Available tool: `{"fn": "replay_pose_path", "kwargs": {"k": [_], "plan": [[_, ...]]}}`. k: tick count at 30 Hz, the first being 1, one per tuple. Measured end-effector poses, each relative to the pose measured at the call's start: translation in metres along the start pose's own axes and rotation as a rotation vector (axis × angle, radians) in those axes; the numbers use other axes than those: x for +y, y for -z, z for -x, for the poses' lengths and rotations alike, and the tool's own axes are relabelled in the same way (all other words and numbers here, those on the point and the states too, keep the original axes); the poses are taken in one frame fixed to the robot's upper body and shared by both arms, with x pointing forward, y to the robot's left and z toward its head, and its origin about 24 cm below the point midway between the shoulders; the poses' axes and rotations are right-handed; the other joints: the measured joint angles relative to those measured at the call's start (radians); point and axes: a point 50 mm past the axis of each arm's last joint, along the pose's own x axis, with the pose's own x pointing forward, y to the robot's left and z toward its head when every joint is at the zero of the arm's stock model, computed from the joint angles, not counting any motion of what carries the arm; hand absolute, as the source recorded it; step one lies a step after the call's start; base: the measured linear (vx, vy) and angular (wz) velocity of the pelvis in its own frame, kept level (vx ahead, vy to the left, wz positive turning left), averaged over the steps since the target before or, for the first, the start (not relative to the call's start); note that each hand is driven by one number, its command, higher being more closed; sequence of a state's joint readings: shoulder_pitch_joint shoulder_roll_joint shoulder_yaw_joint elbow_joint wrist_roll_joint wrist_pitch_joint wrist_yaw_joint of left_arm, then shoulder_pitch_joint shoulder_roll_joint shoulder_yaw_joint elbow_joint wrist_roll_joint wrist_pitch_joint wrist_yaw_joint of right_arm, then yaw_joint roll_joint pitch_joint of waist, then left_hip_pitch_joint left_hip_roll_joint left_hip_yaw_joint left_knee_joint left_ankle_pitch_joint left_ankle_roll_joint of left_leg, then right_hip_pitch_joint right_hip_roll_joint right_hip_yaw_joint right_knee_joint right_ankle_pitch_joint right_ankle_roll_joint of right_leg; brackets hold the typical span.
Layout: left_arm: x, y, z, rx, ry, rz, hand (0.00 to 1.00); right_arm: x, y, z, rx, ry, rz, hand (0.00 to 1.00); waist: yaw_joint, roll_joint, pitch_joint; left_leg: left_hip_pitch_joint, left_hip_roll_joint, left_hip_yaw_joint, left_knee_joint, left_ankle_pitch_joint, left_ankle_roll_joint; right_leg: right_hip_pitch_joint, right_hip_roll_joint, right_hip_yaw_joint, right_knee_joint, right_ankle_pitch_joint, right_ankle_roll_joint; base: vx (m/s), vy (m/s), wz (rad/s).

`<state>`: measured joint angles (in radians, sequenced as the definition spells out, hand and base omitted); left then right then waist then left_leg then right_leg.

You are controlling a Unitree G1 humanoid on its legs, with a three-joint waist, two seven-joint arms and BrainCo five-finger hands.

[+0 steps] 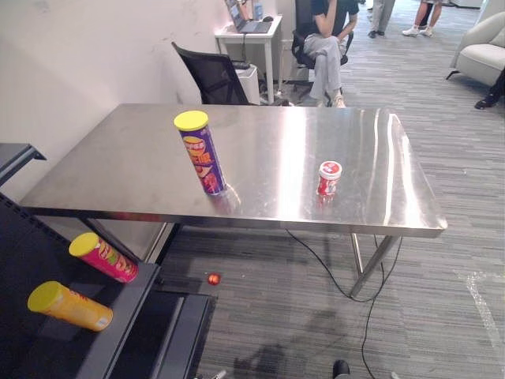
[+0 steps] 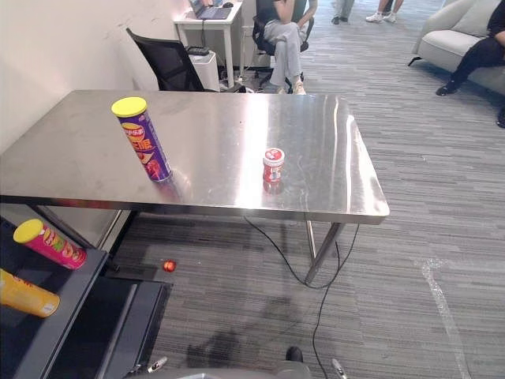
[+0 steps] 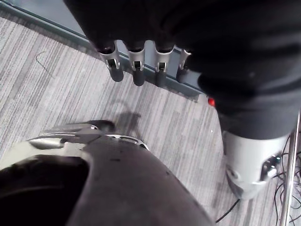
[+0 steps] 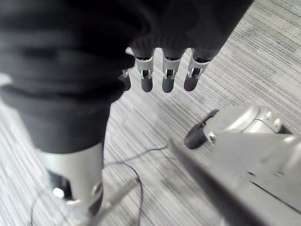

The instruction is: Put the gum and the chips on the shelf.

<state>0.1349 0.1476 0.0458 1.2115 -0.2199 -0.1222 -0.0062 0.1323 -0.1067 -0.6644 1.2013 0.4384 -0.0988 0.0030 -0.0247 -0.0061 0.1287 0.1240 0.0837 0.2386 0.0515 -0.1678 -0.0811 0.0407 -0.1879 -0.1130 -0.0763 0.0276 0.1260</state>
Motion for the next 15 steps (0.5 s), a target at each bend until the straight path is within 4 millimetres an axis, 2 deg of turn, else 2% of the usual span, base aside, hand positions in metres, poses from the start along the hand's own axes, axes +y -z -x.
{"fn": "replay_pose_path", "kwargs": {"k": [3, 5, 6, 7, 8, 9, 10, 11, 13, 15], "plan": [[0.002, 0.003, 0.002, -0.003, -0.003, 0.004, 0.00, -0.022, -0.029, -0.002, -0.090, 0.091, -0.161, 0.00, -0.001, -0.007, -0.017, 0.002, -0.005, 0.014, -0.014, 0.000, -0.004, -0.007, -0.002, 0.010, -0.015, 0.026, -0.005, 0.05, 0.019, -0.14], [0.003, 0.005, 0.002, -0.003, -0.009, 0.016, 0.00, -0.028, -0.057, -0.003, -0.184, 0.116, -0.220, 0.00, -0.002, -0.007, -0.026, 0.002, -0.004, 0.028, -0.014, -0.005, -0.008, -0.017, 0.000, 0.019, -0.013, 0.043, -0.006, 0.10, 0.020, -0.25], [0.003, 0.004, 0.002, -0.004, -0.008, 0.018, 0.00, -0.027, -0.081, -0.002, -0.265, 0.113, -0.241, 0.00, -0.003, -0.003, -0.028, 0.003, -0.005, 0.039, -0.013, -0.004, -0.005, -0.026, 0.005, 0.033, -0.015, 0.051, 0.001, 0.12, 0.015, -0.30], [0.002, 0.005, 0.002, -0.004, -0.006, 0.020, 0.00, -0.023, -0.101, 0.000, -0.335, 0.100, -0.243, 0.00, -0.003, 0.001, -0.032, 0.003, -0.005, 0.051, -0.012, -0.004, -0.005, -0.037, 0.010, 0.043, -0.014, 0.058, 0.002, 0.17, 0.011, -0.45], [0.001, 0.002, 0.002, -0.014, -0.003, 0.020, 0.00, -0.013, -0.137, 0.008, -0.472, 0.074, -0.245, 0.00, -0.006, 0.010, -0.034, 0.000, -0.005, 0.053, -0.012, -0.005, -0.005, -0.052, 0.015, 0.061, -0.013, 0.060, 0.001, 0.11, 0.002, -0.40], [0.000, 0.001, 0.002, -0.018, -0.002, 0.022, 0.00, -0.008, -0.151, 0.013, -0.528, 0.061, -0.249, 0.00, -0.007, 0.011, -0.034, 0.000, -0.005, 0.052, -0.012, -0.005, -0.004, -0.056, 0.016, 0.067, -0.013, 0.060, 0.001, 0.12, -0.011, -0.33], [-0.001, -0.001, 0.001, -0.027, 0.002, 0.023, 0.00, 0.000, -0.180, 0.024, -0.647, 0.041, -0.255, 0.00, -0.013, 0.009, -0.029, 0.000, -0.005, 0.050, -0.012, -0.006, -0.004, -0.057, 0.016, 0.067, -0.014, 0.060, 0.000, 0.06, -0.013, -0.13], [-0.003, -0.003, 0.001, -0.035, 0.006, 0.023, 0.00, 0.003, -0.192, 0.031, -0.705, 0.033, -0.257, 0.00, -0.018, 0.013, -0.028, 0.001, -0.006, 0.050, -0.012, -0.006, -0.004, -0.057, 0.016, 0.066, -0.014, 0.060, 0.000, 0.06, -0.014, -0.07], [-0.006, -0.006, 0.001, -0.054, 0.016, 0.022, 0.00, 0.021, -0.233, 0.060, -0.916, -0.007, -0.285, 0.00, -0.026, 0.020, -0.022, 0.001, -0.006, 0.049, -0.005, -0.013, -0.002, -0.057, 0.015, 0.066, -0.013, 0.060, 0.000, 0.04, -0.008, -0.05], [-0.008, -0.008, 0.001, -0.062, 0.021, 0.024, 0.00, 0.030, -0.251, 0.081, -1.036, -0.009, -0.278, 0.00, -0.025, 0.027, -0.014, -0.005, -0.005, 0.049, 0.012, -0.029, 0.001, -0.058, 0.015, 0.067, -0.013, 0.060, 0.000, 0.00, -0.002, -0.03]]}}
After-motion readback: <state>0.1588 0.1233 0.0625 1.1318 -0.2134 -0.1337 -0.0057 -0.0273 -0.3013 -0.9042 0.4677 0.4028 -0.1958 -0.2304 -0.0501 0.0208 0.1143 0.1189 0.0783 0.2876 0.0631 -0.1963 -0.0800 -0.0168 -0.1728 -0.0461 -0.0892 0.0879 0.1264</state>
